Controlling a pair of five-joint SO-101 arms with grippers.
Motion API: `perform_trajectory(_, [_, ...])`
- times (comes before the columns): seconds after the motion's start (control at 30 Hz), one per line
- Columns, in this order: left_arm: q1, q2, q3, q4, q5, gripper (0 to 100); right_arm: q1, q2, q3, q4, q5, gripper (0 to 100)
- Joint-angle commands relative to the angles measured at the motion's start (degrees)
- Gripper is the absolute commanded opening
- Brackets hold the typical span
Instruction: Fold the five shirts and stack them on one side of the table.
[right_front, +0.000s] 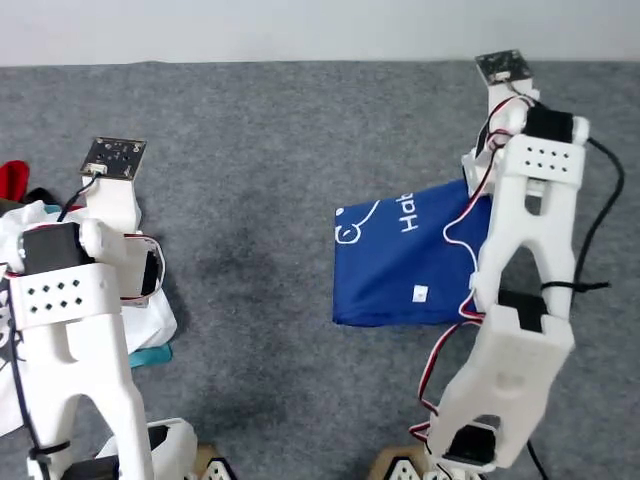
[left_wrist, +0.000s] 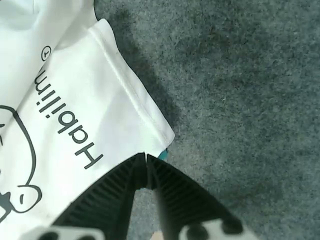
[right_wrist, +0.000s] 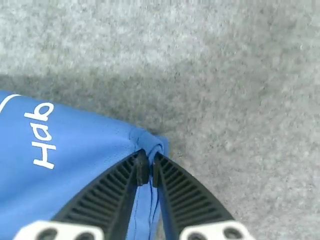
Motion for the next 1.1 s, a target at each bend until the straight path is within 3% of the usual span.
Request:
perform_trajectory(0.0, [0.3, -1.7, -0.1, 1.4, 0.1, 0, 1.3, 0.7, -3.9, 0.3, 0.4, 1.7])
perform_trajectory(0.27, [0.3, -1.7, -0.1, 1.4, 0.1, 0, -0.7, -1.8, -8.9, 12.4, 0.1, 23.6])
perform_trajectory(0.37, [0.3, -1.7, -0.1, 1.4, 0.1, 0, -3.5, -4.2, -10.5, 16.8, 0.4, 18.6])
perform_trajectory(0.5, [0.3, -1.7, -0.1, 1.4, 0.1, 0, -5.1, -8.1, -6.9, 16.9, 0.2, 0.9])
perform_trajectory(0.87, [0.3, -1.7, -0.1, 1.4, 0.1, 0, -0.8, -14.6, 21.0, 16.3, 1.1, 0.9])
perform_trajectory(1.07, [0.3, -1.7, -0.1, 1.4, 0.2, 0, 5.6, -14.5, 36.3, 8.3, 5.9, 0.9])
